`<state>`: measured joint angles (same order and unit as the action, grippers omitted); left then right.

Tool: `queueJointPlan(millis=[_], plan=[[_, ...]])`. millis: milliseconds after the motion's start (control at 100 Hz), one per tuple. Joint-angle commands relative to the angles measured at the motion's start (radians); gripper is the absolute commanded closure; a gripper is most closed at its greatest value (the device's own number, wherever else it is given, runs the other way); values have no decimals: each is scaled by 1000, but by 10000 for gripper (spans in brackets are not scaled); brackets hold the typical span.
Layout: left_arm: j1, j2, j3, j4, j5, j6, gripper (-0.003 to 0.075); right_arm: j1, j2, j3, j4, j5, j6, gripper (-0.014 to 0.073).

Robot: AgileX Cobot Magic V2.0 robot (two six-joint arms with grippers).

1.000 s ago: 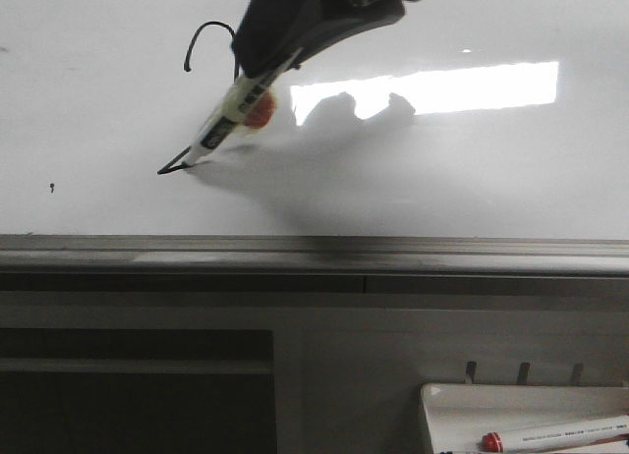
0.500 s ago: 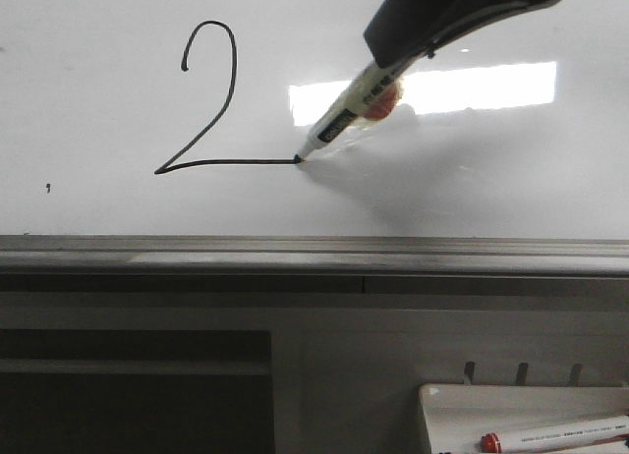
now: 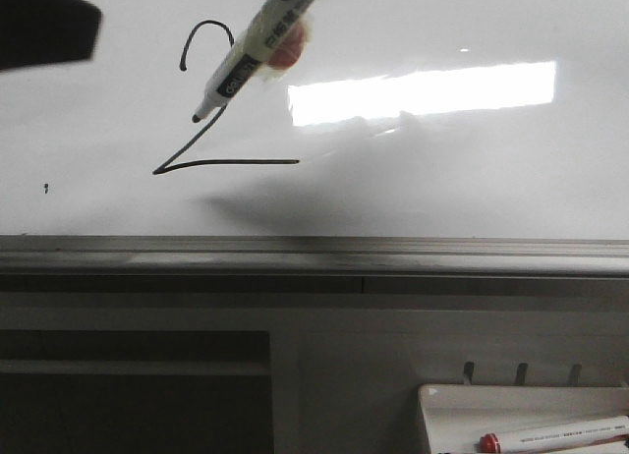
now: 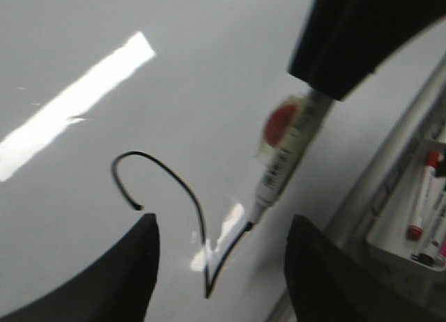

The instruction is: Write number 2 on whiteboard

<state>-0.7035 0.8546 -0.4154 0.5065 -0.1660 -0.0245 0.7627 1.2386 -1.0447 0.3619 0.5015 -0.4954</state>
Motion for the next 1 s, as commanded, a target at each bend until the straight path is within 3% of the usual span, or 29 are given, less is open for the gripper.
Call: queueJointPlan(millis=[0, 120, 750, 850, 990], plan=[[-19, 58, -34, 8, -145, -5, 374, 3, -6, -52, 28, -33, -8, 643], [-2, 123, -36, 8, -245, -2, 405, 7, 14, -79, 56, 3, -8, 643], [45, 168, -38, 55, -220, 0, 436, 64, 34, -104, 158, 7, -8, 643], [45, 168, -36, 59, -202, 0, 502, 64, 34, -104, 163, 8, -8, 643], [45, 168, -36, 83, -201, 0, 674, 64, 34, -104, 166, 6, -8, 643]])
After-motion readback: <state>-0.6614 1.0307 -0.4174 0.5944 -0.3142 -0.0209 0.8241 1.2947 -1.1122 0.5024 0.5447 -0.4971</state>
